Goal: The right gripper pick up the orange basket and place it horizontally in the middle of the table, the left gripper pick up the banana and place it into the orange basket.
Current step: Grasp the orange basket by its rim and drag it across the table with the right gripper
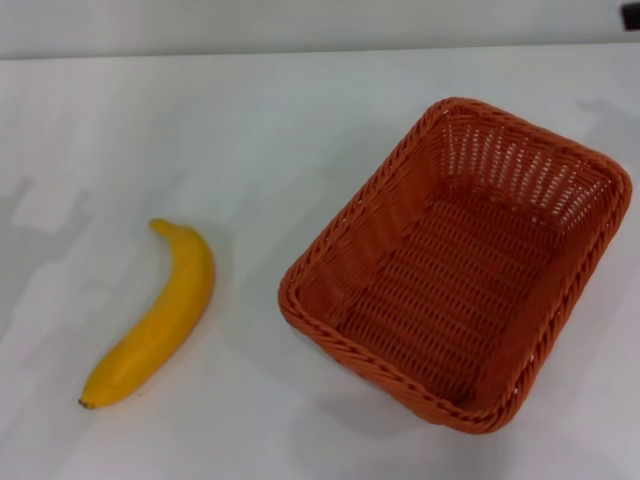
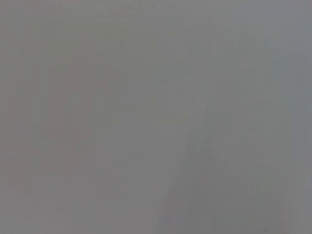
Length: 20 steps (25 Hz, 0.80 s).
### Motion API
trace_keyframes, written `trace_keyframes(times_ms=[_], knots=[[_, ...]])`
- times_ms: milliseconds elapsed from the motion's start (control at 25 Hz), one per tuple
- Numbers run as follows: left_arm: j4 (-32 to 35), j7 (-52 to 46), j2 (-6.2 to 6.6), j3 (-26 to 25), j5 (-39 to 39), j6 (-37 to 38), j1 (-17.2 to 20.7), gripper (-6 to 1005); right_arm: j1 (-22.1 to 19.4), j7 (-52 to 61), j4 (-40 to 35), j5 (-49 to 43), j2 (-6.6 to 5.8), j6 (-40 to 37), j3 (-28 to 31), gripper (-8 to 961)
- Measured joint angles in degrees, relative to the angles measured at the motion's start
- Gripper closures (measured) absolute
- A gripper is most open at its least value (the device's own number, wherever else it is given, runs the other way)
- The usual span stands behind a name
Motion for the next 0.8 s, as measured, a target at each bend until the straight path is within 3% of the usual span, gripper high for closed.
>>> trace_keyframes(times_ms=[240,480,800], knots=[[0.1,0.0,-0.15,0.0,0.7,-0.3,0.4,109,11.5,5.3,6.7,-17.4,0.76,4.4,-4.5,126],[0.6,0.2,-0.41,0.1,2.1,-0.8,0.8,109,21.4,6.3,21.2,-28.9,1.89,4.4,-7.8,142],[1.9,0.3,-0.42,0.1,3.1,-1.6,1.1,109,26.4,6.9,30.3,-37.6,4.32,-0.9,-9.0,163]])
